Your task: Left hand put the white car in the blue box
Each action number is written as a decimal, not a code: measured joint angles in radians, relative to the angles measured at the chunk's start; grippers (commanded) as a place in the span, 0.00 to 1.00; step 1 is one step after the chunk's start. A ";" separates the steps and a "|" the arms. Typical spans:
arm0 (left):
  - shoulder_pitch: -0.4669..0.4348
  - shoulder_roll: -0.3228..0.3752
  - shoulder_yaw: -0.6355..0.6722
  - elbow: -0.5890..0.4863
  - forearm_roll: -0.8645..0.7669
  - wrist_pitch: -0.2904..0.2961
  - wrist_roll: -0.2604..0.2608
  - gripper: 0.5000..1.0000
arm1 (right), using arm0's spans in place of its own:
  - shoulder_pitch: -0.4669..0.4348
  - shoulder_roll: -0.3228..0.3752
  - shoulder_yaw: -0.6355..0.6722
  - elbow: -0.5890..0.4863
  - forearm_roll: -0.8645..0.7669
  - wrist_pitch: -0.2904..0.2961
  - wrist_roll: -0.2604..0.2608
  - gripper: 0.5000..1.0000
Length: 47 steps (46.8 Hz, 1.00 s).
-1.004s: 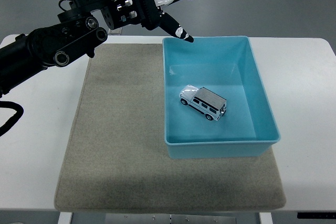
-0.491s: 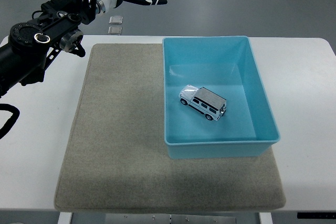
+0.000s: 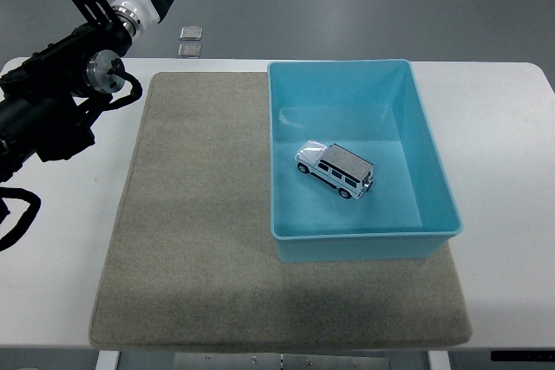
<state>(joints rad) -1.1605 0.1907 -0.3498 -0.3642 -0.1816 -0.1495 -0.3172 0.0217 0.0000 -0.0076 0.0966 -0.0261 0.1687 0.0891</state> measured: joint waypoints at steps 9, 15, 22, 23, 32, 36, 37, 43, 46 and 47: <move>0.029 -0.001 -0.001 0.014 -0.016 -0.083 -0.001 1.00 | 0.000 0.000 0.000 0.000 0.000 0.000 0.000 0.87; 0.050 -0.006 -0.008 0.034 -0.016 -0.124 -0.012 1.00 | 0.000 0.000 0.000 0.000 0.000 0.000 0.000 0.87; 0.075 -0.025 -0.049 0.031 -0.019 -0.138 -0.014 1.00 | 0.000 0.000 0.000 0.000 0.000 0.000 0.000 0.87; 0.077 -0.026 -0.050 0.030 -0.019 -0.138 -0.014 1.00 | 0.000 0.000 0.000 0.000 0.000 0.000 0.000 0.87; 0.079 -0.022 -0.055 0.028 -0.016 -0.136 -0.014 1.00 | 0.000 0.000 0.000 0.000 0.000 0.000 0.000 0.87; 0.079 -0.018 -0.055 0.028 -0.016 -0.136 -0.014 1.00 | 0.000 0.000 0.000 0.000 0.000 0.000 0.000 0.87; 0.079 -0.017 -0.055 0.028 -0.016 -0.136 -0.014 1.00 | 0.000 0.000 0.000 0.000 0.000 0.000 0.000 0.87; 0.079 -0.015 -0.055 0.028 -0.007 -0.138 -0.014 1.00 | 0.000 0.000 0.000 0.000 0.000 0.000 0.000 0.87; 0.079 -0.014 -0.055 0.030 -0.006 -0.139 -0.014 1.00 | 0.000 0.000 0.000 0.000 0.000 0.000 0.000 0.87; 0.079 -0.014 -0.055 0.030 -0.005 -0.139 -0.014 1.00 | 0.000 0.000 0.000 0.000 0.000 0.000 0.000 0.87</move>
<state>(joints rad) -1.0815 0.1765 -0.4046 -0.3340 -0.1864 -0.2884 -0.3313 0.0215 0.0000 -0.0077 0.0966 -0.0261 0.1687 0.0890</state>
